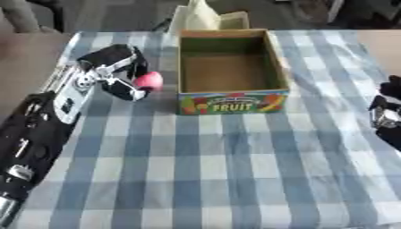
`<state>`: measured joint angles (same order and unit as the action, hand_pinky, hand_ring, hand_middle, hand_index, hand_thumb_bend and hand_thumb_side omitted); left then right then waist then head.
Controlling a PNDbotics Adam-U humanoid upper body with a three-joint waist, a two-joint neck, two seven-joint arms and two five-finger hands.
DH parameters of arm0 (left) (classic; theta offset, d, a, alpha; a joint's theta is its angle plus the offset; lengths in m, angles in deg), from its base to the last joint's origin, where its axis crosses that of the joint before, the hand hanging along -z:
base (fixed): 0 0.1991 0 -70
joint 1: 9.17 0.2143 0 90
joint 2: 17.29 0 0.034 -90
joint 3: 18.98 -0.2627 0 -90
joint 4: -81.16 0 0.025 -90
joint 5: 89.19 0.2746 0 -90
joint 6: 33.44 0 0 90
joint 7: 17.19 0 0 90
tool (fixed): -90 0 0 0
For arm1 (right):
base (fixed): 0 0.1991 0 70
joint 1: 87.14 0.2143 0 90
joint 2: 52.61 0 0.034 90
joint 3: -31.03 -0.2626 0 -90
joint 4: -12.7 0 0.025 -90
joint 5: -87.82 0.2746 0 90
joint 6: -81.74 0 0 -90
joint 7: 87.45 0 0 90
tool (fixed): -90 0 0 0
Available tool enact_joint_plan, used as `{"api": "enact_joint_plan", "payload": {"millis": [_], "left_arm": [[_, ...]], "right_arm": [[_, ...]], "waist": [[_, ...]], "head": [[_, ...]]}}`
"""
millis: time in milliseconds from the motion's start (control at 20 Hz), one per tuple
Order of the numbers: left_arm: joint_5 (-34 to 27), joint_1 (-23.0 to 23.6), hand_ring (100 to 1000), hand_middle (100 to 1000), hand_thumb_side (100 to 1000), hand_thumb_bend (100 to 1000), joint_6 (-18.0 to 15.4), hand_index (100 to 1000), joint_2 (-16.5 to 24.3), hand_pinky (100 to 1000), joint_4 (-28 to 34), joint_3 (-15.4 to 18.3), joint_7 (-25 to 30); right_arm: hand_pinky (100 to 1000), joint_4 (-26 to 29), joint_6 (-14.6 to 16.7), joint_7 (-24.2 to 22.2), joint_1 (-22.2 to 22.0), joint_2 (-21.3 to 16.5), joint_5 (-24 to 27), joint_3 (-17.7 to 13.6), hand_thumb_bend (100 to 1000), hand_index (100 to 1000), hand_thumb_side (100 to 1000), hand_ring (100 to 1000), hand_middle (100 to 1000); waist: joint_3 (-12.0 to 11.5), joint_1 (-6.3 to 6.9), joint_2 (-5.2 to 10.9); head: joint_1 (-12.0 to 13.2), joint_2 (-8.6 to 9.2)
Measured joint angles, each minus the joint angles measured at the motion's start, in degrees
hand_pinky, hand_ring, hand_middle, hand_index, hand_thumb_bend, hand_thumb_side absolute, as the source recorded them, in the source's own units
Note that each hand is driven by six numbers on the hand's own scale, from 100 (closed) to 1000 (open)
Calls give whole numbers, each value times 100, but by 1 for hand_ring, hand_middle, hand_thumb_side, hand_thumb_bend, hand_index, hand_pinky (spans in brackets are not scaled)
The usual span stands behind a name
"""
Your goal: Pick up objects on the table and place them in the box.
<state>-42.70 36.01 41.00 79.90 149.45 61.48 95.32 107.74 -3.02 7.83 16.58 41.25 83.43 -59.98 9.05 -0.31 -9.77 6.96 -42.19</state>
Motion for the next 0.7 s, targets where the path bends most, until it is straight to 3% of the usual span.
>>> {"api": "enact_joint_plan", "payload": {"millis": [400, 700], "left_arm": [[-56, -303, 429, 407, 100, 340, -4, 483, 23, 607, 255, 17, -106], [244, -986, 432, 410, 100, 353, 11, 486, -423, 606, -18, -71, -424]], "right_arm": [[735, -1, -7, -13, -15, 0, 2, 31, 100, 828, 100, 819, 727], [735, -2, -1, -54, -14, 9, 23, 70, 100, 828, 100, 819, 727]], "waist": [[60, -16, 51], [128, -20, 62]], "head": [[35, -2], [78, -2]]}}
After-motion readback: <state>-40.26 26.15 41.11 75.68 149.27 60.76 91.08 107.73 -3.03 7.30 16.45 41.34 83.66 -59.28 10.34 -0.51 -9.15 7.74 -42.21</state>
